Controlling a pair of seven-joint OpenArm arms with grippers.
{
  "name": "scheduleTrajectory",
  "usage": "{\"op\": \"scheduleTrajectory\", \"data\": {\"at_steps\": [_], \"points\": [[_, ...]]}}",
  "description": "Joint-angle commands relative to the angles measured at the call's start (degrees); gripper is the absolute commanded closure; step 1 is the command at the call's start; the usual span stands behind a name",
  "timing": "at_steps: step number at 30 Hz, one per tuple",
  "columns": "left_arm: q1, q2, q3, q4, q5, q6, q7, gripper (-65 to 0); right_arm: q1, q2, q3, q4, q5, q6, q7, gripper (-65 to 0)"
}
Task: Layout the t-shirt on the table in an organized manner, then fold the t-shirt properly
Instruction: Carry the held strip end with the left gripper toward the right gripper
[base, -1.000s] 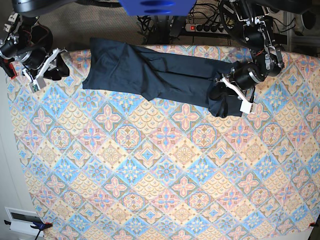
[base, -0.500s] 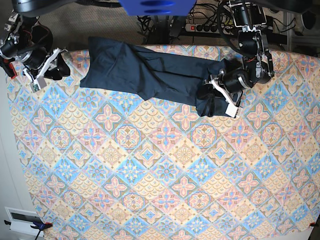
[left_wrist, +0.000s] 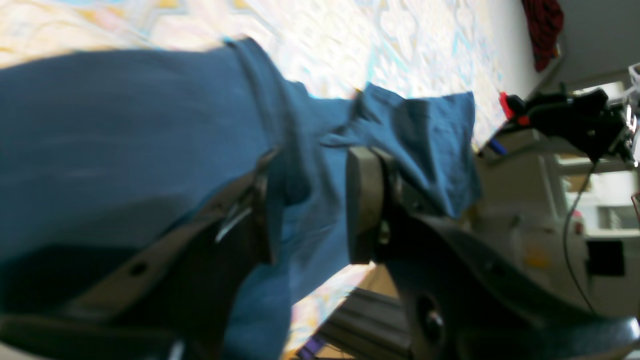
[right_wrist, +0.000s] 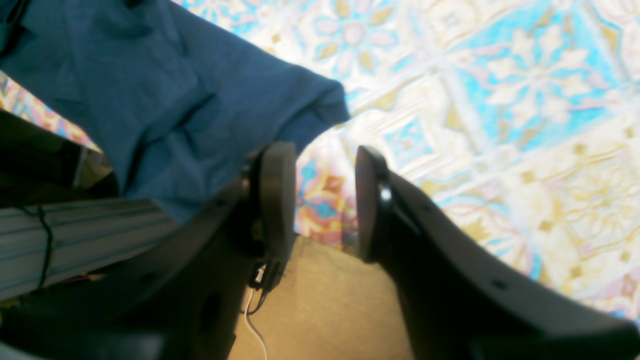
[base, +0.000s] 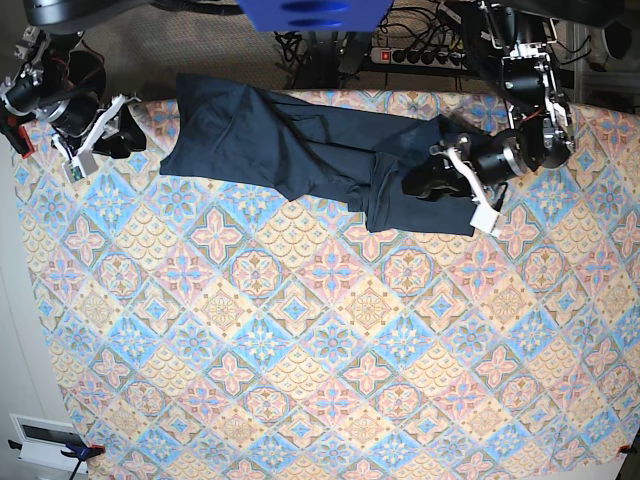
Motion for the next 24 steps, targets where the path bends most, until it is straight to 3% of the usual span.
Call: {"op": "scheduleTrajectory", "data": {"at_steps": [1,7,12,21,24], "points": [[-0.2,-1.7,-1.8,0.7,-1.2,-0.5,-1.0,-20.0,0.0,1.0,0.3,0.9,1.1,0.1,0.8,-19.0],[0.1,-7.9,-6.8,-3.2,3.4,-0.5,-5.0,-20.0,0.0,1.0,-6.6,0.9,1.1,0.1,1.0,-19.1],[0.3,-6.3,-6.1,-3.4,6.9,-0.5,-5.6,-20.0,0.1,1.0,-8.9,0.9,0.9,0.1,1.3,-19.1],[0.0,-5.9,17.0,-3.3,10.4,-0.5,-6.0,-20.0,0.1,1.0,-8.8,0.9,0.9,0.1,1.3,-19.1],[-0.3,-5.8,23.6,-2.3,8.7,-0.5,-5.9,-19.9,0.1,1.0,-8.7,0.9,1.0,0.1,1.3,-19.1]]}}
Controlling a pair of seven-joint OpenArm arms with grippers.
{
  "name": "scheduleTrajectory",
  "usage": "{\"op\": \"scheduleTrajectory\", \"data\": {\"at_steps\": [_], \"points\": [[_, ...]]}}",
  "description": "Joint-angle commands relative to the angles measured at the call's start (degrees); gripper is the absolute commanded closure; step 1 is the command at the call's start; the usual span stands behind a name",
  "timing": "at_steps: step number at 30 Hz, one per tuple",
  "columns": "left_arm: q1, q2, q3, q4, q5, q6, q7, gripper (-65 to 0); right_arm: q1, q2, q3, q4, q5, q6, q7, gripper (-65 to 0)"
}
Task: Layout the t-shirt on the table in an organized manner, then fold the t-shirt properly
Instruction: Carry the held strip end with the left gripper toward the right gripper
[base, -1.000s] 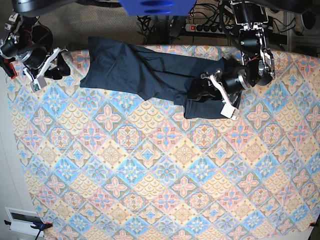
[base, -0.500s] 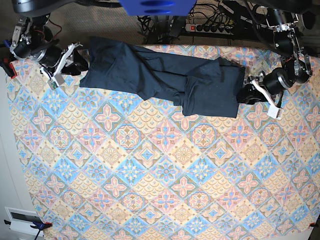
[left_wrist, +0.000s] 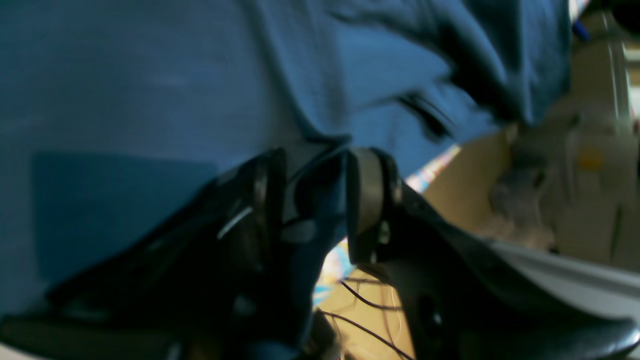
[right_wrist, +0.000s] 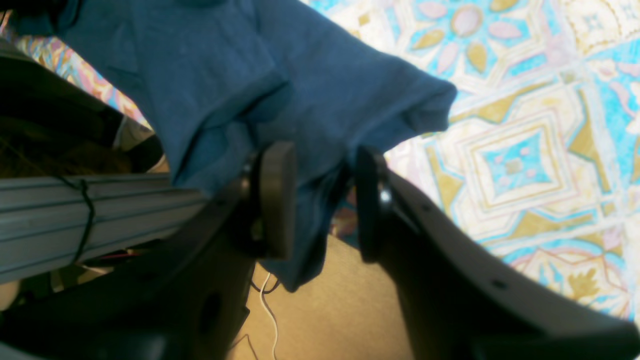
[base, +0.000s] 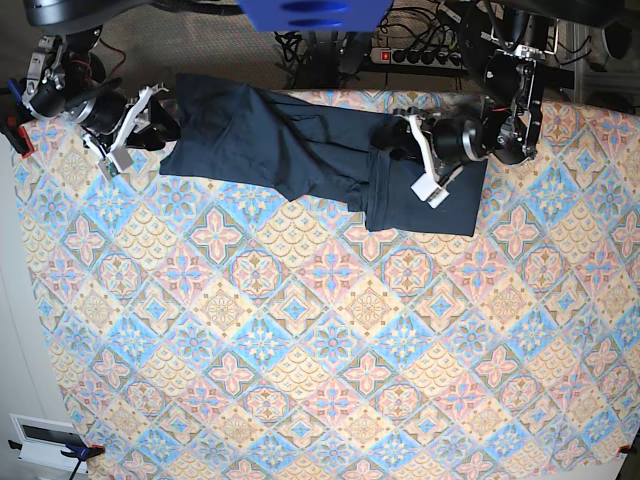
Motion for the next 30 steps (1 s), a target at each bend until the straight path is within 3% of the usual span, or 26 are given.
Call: {"op": "scheduleTrajectory", "data": {"at_steps": [1,8,11,19,23,30], "points": [[-0.5,-0.2,1.5,2.0,-2.7,-0.6,-0.7,-19.9,0.0,0.9,0.6,0.9,1.2,0.1,1.1,-19.1],[-0.1,-0.4,9.9,5.5,-3.8,-0.6,-0.5,-19.9,0.0,0.9,0.6,0.9,1.2,0.1,1.1,-19.1],[-0.1,-2.1,9.9,5.5,-4.1,-0.6,-0.9,-19.9,0.0,0.9,0.4,0.9,1.2,0.1,1.0,-19.1],[-0.5,-2.4,-8.0,5.3,-8.3,-0.6,-0.9,-19.9,0.0,0.9,0.2,0.9,1.2,0.1,1.1,-19.1],[-2.2,1.3,-14.8,3.2,-8.2,-0.1,-0.9,-20.2,0.0,0.9,0.2,0.9,1.2,0.1,1.0,-19.1],[-8.6,8.3,-15.5,-9.7,-7.0,0.6,-1.0,-20.1,0.0,0.9,0.3,1.0,1.2,0.1,0.7,-19.1]]}}
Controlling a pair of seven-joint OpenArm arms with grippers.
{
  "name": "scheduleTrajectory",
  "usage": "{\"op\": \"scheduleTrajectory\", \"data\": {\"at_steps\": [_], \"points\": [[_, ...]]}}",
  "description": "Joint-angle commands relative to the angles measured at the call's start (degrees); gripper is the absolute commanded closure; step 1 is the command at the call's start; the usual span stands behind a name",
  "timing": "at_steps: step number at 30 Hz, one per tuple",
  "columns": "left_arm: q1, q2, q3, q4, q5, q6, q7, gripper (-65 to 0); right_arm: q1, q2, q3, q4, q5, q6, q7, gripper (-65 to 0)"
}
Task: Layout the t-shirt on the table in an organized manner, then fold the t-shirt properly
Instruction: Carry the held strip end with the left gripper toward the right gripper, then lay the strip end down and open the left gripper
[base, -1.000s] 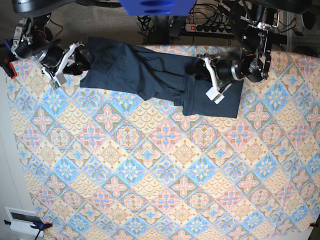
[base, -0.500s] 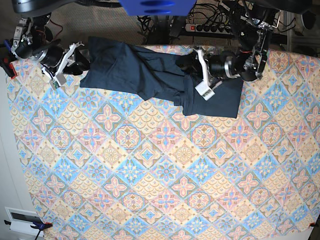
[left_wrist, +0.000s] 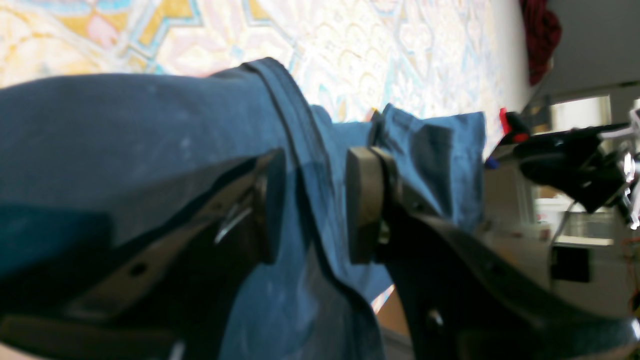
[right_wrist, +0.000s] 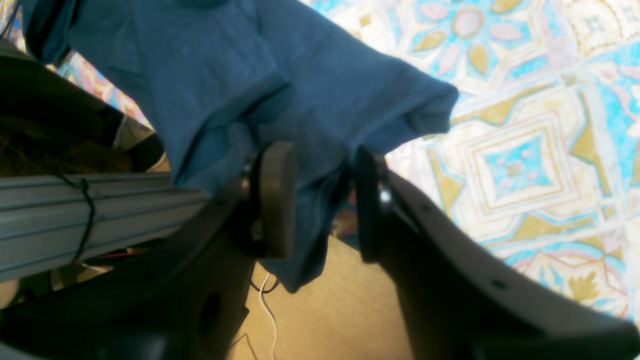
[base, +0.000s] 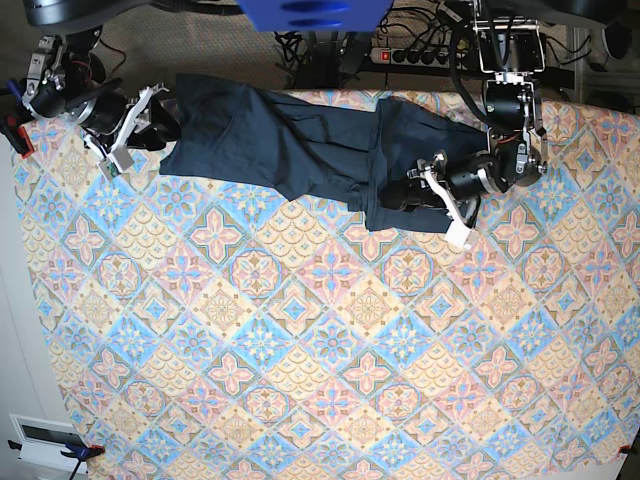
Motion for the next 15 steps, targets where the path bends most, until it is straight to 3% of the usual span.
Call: {"op": "scheduleTrajectory", "data": {"at_steps": [1,4,10,15], "points": [[-1.3,0.5,-0.4,0.0,0.0,0.6,-0.8,-20.1,0.0,0.7,0.5,1.0,1.1,0.1,0.8,-19.1],[-2.5,2.9,-0.1,-1.5,4.4,2.2,-0.8,-20.2,0.0,0.7,0.6,1.0,1.1,0.1,0.8,-19.1],[-2.5,7.6,0.6,-1.5,9.7,2.2,-0.8,-20.1,0.0,0.7,0.7,1.0,1.1,0.1,0.8,-19.1],[-2.5,7.9,9.2,-1.5,10.5,2.2,-0.8,-19.9,0.0,0.7,0.7,1.0,1.1,0.1,0.8,-19.1]]}}
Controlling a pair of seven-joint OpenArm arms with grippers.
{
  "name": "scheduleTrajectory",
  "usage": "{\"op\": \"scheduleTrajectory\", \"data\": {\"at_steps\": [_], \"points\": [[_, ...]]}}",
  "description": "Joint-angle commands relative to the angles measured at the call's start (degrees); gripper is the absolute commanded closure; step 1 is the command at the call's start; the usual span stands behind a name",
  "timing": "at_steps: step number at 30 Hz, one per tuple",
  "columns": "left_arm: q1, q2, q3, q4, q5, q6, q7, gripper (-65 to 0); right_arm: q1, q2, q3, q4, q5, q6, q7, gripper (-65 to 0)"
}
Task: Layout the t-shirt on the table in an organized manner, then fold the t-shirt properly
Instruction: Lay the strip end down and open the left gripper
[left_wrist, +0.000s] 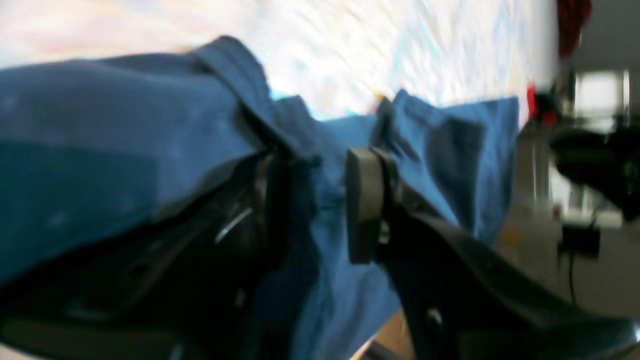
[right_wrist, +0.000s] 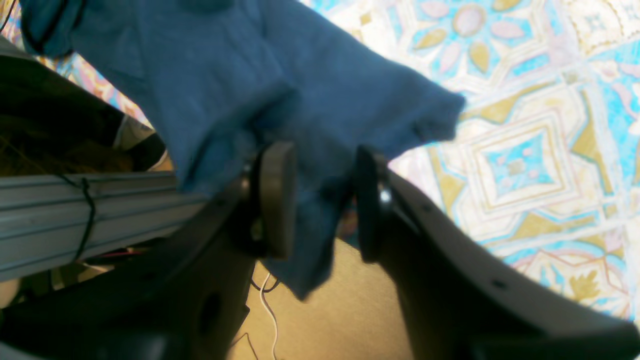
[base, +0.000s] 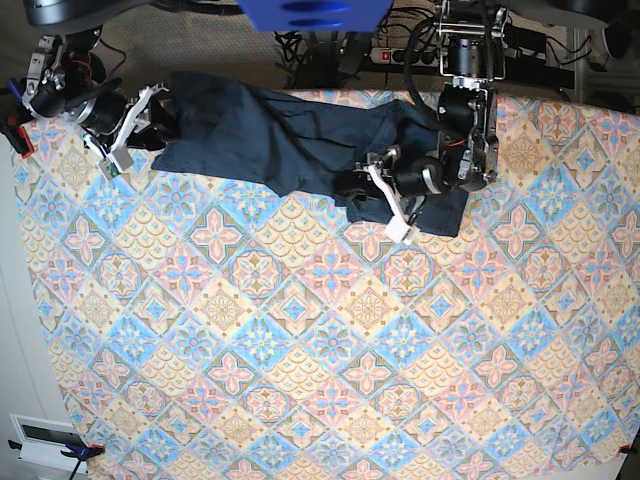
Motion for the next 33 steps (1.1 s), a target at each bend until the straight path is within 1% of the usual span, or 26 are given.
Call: {"op": "scheduleTrajectory", "data": {"at_steps": [1,3,6,9,12,15,19,24,27,29,31,33], "points": [[-0.5,0.1,1.2,0.8,-1.3,-0.3,0.0,-19.6,0.0,0.7,0.6,1.0,1.0,0.1,0.9,-19.1],[-0.5,0.1,2.9,0.8,-1.2,-0.5,0.0,-17.4,0.0,0.7,0.6,1.0,1.0,0.1,0.9,-19.1],[-0.4,-0.1,6.3,0.9,-1.2,-0.8,0.0,-10.7,0.0,0.7,0.6,1.0,1.1,0.1,0.9,-19.1],[-0.4,-1.7,10.0,1.2,-1.7,-0.9,0.0,-4.3,0.0,0.7,0.6,1.0,1.1,0.1,0.9,-19.1],[-0.2,-2.5,10.5,2.6,-1.4,-0.9,-0.8,0.0,0.0,0.7,0.6,1.0,1.1,0.1,1.0,-19.1],[0.1,-4.7,10.6,4.6,-1.7,-0.9,-3.6,-0.1,0.0,0.7,0.6,1.0,1.1,0.1,1.0,-19.1],[-0.3,-6.6,9.9,5.2,-2.7,-0.9,-4.0,-0.3,0.0,0.7,0.6,1.0,1.1,0.1,1.0,-19.1],[0.1,-9.3,-0.2,6.8,-10.1,-0.8,-3.7,-0.7,0.0,0.7,0.6,1.0,1.1,0.1,1.0,-19.1],[0.1,-11.9,-4.6,6.8,-11.9,-0.4,-3.7,-1.0,0.0,0.7,0.6,1.0,1.1,0.1,1.0,-19.1],[0.1,-13.8,-6.9,6.8,-11.8,-0.4,-3.7,-3.6,0.0,0.7,0.6,1.0,1.1,0.1,1.0,-19.1],[0.3,-15.7,-9.5,6.7,-11.6,-0.4,-3.6,-9.1,0.0,0.7,0.6,1.0,1.1,0.1,1.0,-19.1],[1.6,-18.4,-10.9,5.9,-11.6,-0.4,-3.6,-16.4,0.0,0.7,0.6,1.0,1.1,0.1,0.9,-19.1]]}}
